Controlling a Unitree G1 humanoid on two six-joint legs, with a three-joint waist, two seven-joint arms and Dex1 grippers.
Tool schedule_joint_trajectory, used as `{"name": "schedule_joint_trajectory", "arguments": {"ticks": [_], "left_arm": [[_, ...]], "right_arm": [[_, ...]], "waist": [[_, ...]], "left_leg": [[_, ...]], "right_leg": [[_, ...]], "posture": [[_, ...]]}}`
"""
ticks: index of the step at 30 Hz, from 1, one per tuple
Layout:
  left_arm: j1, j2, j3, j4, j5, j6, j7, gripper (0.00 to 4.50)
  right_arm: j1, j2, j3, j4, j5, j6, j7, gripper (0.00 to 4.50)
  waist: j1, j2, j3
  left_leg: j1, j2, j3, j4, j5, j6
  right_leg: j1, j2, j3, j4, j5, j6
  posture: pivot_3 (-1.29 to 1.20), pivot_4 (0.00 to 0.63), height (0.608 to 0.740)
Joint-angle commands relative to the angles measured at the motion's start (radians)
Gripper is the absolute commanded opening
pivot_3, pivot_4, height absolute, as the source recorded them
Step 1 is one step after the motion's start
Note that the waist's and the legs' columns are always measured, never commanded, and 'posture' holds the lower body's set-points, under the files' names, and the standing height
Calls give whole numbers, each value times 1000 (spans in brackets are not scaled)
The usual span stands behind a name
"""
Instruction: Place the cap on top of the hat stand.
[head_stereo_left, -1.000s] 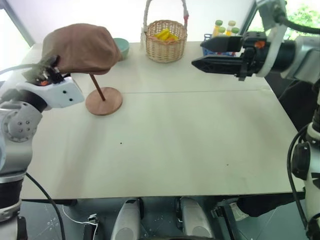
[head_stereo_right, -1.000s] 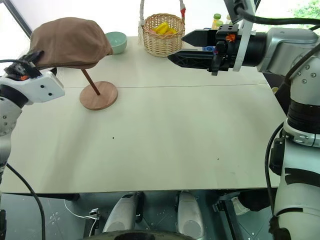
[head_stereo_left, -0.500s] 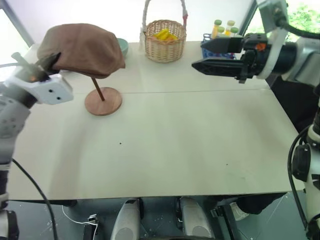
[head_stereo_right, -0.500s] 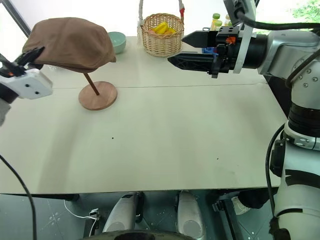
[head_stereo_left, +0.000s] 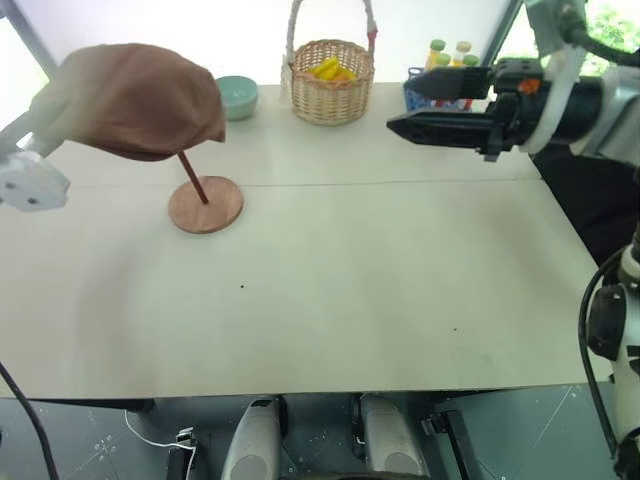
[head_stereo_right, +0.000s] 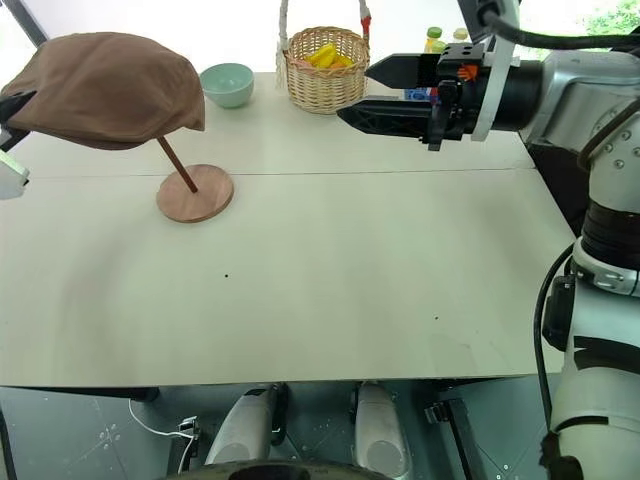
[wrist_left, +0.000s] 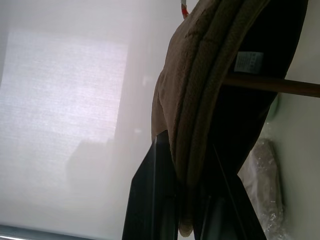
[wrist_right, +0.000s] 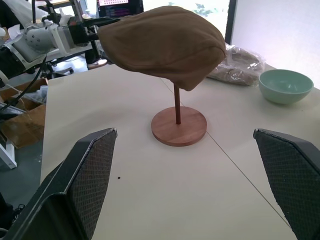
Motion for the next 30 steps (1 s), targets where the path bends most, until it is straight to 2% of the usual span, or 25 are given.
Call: {"name": "schedule_joint_trajectory", "arguments": {"ticks": [1,4,9,10,14,17,20,21,22,25,30], "left_arm": [[5,-12,9,-26,-22,-11,27,419],[46,-20,20,-53,-38,-8,24,1519],[184,-9,79,-174,-109,83,-8,4173],[210,-6,90,-203,-128,108,-18,4459],[394,17,178,-403,-257,295,-141,4459],[588,28,338,-591,-410,562,-301,4459],[706,27,521,-741,-592,894,-441,4459],[722,39,585,-772,-672,1081,-467,4459],[736,50,647,-792,-742,1221,-504,4459],[764,86,801,-792,-833,1488,-627,4459],[736,184,951,-641,-855,1733,-783,4459]], "right_arm": [[-44,-19,-19,-8,-1,-21,4,4500],[-48,-21,-14,-2,-6,-23,7,4500],[-49,-17,-4,18,-19,-39,18,4500],[-49,-16,-1,22,-23,-44,21,4500],[-44,-16,11,47,-39,-69,41,4500],[-34,-20,27,84,-67,-107,73,4500],[-36,-24,42,128,-97,-141,104,4500],[-39,-29,49,145,-109,-156,119,4500],[-43,-32,57,159,-121,-168,131,4500],[-71,-40,77,211,-153,-201,171,4500],[-140,-41,116,325,-213,-256,250,4500]], "waist": [[0,0,0],[-4,0,0],[-5,0,0],[-5,0,0],[-5,0,0],[-11,0,0],[-9,0,0],[-8,0,0],[-7,0,0],[-8,0,0],[-13,1,1]], "left_leg": [[0,0,0,0,0,0],[0,0,0,0,0,0],[0,1,1,-1,0,0],[0,1,1,-1,0,0],[0,2,2,-1,0,0],[0,4,4,-1,0,0],[0,5,6,-1,0,0],[0,6,6,-1,0,0],[0,7,6,-1,0,0],[0,8,6,-1,0,0],[0,9,7,-1,0,0]], "right_leg": [[0,0,0,0,0,0],[0,0,0,0,0,0],[-1,0,0,0,0,0],[-1,0,0,0,0,0],[-2,0,1,0,0,-1],[-3,0,2,-1,-1,-5],[-5,2,3,-1,-1,-7],[-5,3,3,-1,0,-7],[-5,3,3,-1,0,-7],[-5,5,3,-2,0,-8],[-7,8,4,-1,-1,-8]], "posture": [[0,150,740],[0,150,740],[0,150,740],[0,150,740],[0,150,740],[0,150,740],[0,150,740],[0,150,740],[0,150,740],[0,150,740],[0,150,740]]}}
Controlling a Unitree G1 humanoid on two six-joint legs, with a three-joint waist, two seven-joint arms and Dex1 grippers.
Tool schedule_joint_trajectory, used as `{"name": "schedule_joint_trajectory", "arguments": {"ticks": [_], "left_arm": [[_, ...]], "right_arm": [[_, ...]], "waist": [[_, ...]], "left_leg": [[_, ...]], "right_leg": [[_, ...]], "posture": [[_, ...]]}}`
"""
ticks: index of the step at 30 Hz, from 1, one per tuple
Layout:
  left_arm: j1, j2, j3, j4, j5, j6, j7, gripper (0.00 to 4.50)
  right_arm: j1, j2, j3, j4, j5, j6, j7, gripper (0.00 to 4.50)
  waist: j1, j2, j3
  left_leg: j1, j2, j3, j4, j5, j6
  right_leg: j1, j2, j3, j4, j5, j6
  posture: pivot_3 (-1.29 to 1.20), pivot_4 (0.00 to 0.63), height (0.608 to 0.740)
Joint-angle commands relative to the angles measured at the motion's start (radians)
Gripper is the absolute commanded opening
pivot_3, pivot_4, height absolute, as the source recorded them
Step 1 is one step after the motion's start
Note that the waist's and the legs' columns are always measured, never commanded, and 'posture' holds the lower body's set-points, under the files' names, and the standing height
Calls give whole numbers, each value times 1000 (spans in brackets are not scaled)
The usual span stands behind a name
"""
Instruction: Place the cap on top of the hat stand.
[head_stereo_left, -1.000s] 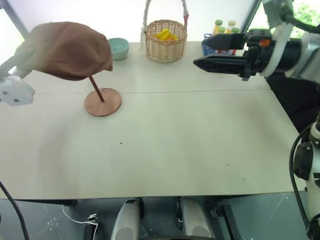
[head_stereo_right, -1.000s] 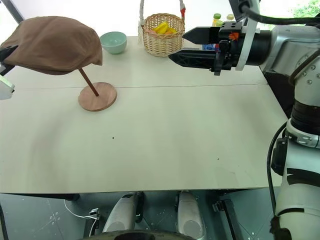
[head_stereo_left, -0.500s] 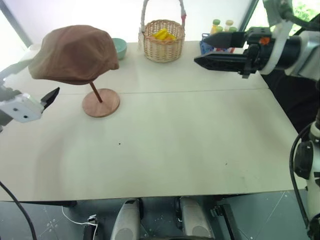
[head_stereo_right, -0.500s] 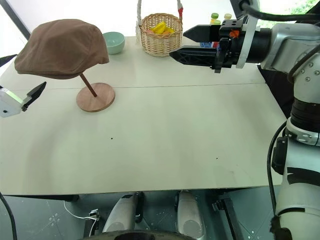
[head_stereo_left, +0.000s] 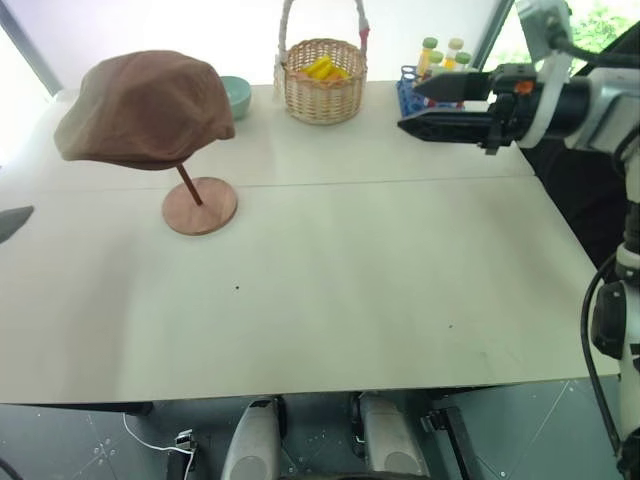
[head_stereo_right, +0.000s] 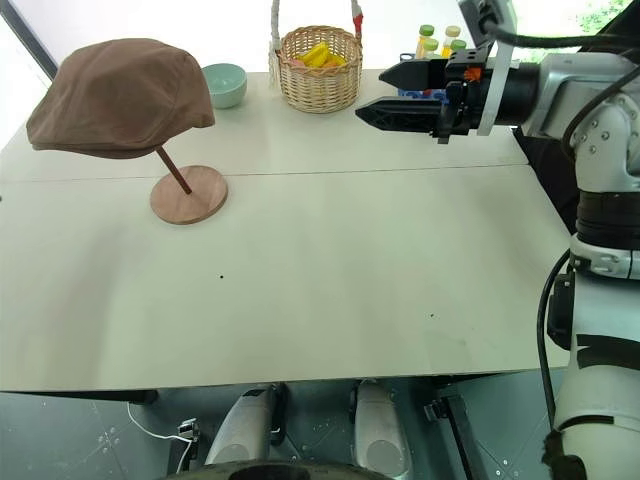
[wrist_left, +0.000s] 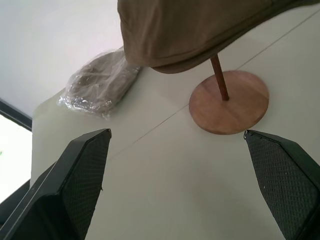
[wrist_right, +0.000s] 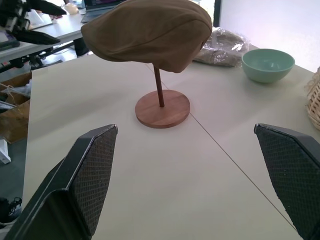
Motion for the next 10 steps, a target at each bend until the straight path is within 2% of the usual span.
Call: {"name": "schedule_joint_trajectory", "arguments": {"ticks": [1,6,10], "left_arm": [[-5,76,140,80,-26,162,-155,4459],[-55,165,177,182,14,243,-281,4459],[-76,197,193,166,47,304,-360,4459]], "right_arm": [[-69,-19,6,46,-43,-71,67,4500],[-125,-12,14,126,-72,-112,149,4500],[-110,-7,23,120,-83,-127,200,4500]], "waist": [[-5,0,0],[-18,-1,0],[-23,-1,0]], "left_leg": [[0,1,0,0,0,0],[0,2,0,-1,0,0],[0,2,1,-1,0,0]], "right_leg": [[0,1,0,0,0,-1],[-1,2,0,0,0,-1],[-1,2,0,0,1,-1]], "posture": [[0,150,740],[0,150,740],[0,150,740]]}}
